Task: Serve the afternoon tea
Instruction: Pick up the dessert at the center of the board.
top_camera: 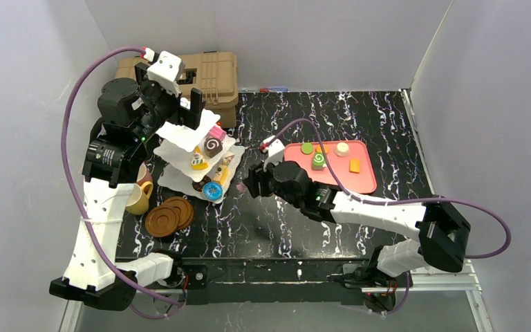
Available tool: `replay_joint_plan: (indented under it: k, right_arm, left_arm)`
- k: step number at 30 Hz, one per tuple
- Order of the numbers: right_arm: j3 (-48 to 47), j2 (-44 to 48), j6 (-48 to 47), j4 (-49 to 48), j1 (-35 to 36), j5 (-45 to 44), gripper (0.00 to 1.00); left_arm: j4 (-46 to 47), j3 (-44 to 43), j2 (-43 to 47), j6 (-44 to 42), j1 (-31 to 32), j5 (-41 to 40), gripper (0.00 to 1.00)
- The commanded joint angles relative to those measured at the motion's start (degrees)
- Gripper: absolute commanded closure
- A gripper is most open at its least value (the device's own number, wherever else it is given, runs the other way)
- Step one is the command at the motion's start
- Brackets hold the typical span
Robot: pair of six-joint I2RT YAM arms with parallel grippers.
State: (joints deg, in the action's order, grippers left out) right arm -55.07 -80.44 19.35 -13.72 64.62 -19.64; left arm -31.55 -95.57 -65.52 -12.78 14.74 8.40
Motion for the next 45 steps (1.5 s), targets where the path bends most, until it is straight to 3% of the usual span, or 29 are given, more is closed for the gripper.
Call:
replay_joint_plan:
  k: [1,9,19,39,45]
  right_arm:
    - [4.1,3.8,0.6,2.0,-0.6,-4.5,0.38]
    - [9.1,1.9,0.6,1.0,-3.4,-5.8,0.38]
    - [8.7,-3.5,-0.8,-1.3,-7.8,-3.3,0.37]
    - [8.9,-9.6,-1.0,-4.0,-7.9,-3.1,0.33]
    - [8.2,-11.2,-1.9,-5.3,-7.9,-3.2,0.37]
  left_arm:
    - [0.0,-0.1,0.9,0.8,-0.2,0.6,0.02]
    - [0.0,-0.2,0.6,0.9,-0.3,0.7,0.02]
    - [0.3,-0.2,0.4,0.8,-0.3,0.6,0.02]
    - [-0.3,-1.5,0.3,0.5,-0.3,0.5,0.02]
    - [-0.2,-1.7,0.3,0.6,-0.3,0.6,0.02]
